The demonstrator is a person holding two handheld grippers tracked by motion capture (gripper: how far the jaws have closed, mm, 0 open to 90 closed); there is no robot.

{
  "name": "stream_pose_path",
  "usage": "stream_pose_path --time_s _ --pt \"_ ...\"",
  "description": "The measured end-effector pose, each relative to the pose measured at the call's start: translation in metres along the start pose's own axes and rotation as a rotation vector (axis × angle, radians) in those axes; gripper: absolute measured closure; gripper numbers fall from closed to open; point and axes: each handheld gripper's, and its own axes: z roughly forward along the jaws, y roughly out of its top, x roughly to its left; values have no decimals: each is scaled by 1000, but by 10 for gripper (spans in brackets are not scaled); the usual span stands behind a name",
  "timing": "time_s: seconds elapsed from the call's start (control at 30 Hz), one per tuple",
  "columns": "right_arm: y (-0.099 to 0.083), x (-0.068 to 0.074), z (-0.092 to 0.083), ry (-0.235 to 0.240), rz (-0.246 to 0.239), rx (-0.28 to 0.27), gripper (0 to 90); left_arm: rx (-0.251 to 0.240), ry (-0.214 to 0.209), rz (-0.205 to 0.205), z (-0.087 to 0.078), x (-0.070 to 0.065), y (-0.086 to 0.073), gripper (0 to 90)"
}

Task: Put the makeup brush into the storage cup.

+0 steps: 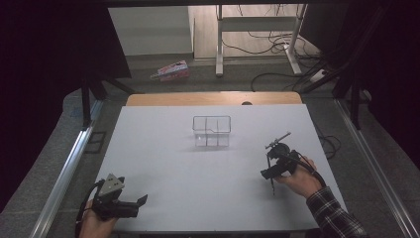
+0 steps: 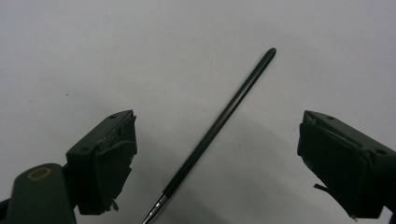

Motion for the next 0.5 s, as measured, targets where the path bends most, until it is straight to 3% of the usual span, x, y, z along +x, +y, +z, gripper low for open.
stream_pose_path --time_s 0.5 --pt "-8 1 16 5 8 18 154 4 0 5 0 0 0 0"
